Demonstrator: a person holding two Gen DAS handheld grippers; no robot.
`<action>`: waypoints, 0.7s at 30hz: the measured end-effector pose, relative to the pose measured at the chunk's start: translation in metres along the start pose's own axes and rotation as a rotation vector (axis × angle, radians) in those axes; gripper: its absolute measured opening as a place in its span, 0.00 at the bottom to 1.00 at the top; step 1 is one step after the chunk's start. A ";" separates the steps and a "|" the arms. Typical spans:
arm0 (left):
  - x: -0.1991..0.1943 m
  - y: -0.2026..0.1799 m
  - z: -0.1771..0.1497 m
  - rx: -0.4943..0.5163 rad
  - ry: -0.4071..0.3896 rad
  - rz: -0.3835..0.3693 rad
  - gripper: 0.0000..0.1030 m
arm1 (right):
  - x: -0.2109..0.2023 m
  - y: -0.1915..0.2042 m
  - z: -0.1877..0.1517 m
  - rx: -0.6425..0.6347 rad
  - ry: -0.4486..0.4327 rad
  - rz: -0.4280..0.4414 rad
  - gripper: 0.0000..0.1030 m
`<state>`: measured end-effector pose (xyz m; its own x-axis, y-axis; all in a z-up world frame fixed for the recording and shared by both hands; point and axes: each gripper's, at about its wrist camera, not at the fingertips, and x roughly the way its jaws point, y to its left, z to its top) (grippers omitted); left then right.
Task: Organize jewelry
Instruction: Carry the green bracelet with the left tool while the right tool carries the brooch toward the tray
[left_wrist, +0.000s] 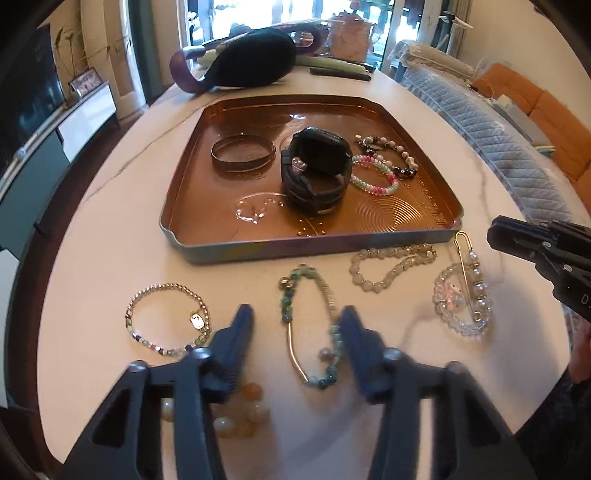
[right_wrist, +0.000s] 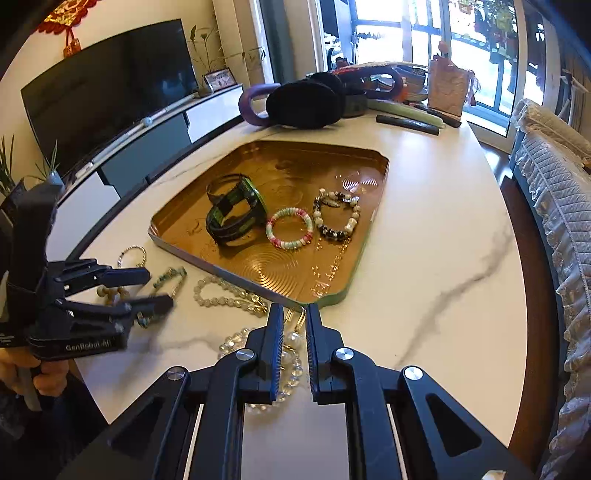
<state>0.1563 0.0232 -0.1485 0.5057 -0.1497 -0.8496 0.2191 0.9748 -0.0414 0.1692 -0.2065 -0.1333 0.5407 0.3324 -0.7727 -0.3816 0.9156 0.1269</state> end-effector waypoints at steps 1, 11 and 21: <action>0.000 -0.003 0.000 0.017 -0.005 0.014 0.30 | 0.003 -0.001 -0.001 0.003 0.011 0.002 0.11; 0.001 -0.014 0.001 0.067 -0.024 0.028 0.10 | 0.020 0.001 -0.007 0.027 0.057 -0.001 0.42; 0.000 -0.013 0.002 0.076 -0.036 0.014 0.09 | 0.036 -0.004 -0.002 0.074 0.061 -0.012 0.10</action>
<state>0.1554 0.0106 -0.1465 0.5384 -0.1428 -0.8305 0.2738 0.9617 0.0121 0.1890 -0.1990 -0.1631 0.4978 0.3088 -0.8105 -0.3176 0.9345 0.1610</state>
